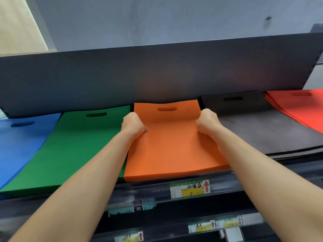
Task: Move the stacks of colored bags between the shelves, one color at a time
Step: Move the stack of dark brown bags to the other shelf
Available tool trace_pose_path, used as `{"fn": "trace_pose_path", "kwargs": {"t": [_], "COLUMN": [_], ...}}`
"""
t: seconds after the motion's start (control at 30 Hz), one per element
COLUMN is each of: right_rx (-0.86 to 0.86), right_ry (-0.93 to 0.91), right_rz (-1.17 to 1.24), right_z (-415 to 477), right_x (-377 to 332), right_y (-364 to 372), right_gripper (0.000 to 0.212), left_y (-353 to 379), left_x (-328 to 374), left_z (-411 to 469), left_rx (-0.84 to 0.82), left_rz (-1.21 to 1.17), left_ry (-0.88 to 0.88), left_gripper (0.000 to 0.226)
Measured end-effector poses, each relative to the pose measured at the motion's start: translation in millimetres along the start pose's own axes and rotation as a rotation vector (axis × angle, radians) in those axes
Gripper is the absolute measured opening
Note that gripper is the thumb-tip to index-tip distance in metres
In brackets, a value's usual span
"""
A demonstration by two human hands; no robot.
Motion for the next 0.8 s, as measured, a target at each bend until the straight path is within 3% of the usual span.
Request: {"fn": "trace_pose_path", "kwargs": {"t": [0.17, 0.33, 0.4, 0.47, 0.53, 0.63, 0.8], "right_rx": [0.086, 0.171, 0.195, 0.223, 0.251, 0.283, 0.235], "right_ry": [-0.017, -0.120, -0.125, -0.125, -0.107, -0.068, -0.037], "right_rz": [-0.050, -0.026, 0.000, 0.018, 0.012, 0.018, 0.013], "right_z": [-9, -18, -23, -28, -35, -44, -39], "right_x": [-4, -16, -13, -5, 6, 30, 73], "right_y": [-8, -34, -43, -53, -66, -84, -101], "right_gripper": [0.015, 0.031, 0.033, 0.017, 0.012, 0.031, 0.034], "left_y": [-8, -17, -12, -2, 12, 35, 71], "left_x": [11, 48, 69, 90, 110, 136, 165], "left_z": [-5, -21, -30, -42, -55, -80, -107], "left_rx": [0.097, 0.155, 0.093, -0.012, -0.118, -0.246, -0.333], "left_rz": [0.107, 0.072, 0.005, -0.088, -0.184, -0.234, -0.172], "left_ry": [0.081, 0.228, 0.305, 0.379, 0.437, 0.511, 0.513], "left_gripper": [0.030, 0.012, 0.022, 0.033, 0.022, 0.012, 0.012]}}
Point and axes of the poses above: each hand's wrist, its own z-axis towards the middle knuckle, its own y-axis out of the palm, x = y × z, the point moved 8 cm from there along z, towards the middle knuckle, and after that the axes turned 6 degrees about -y, right-handed, at the moved point
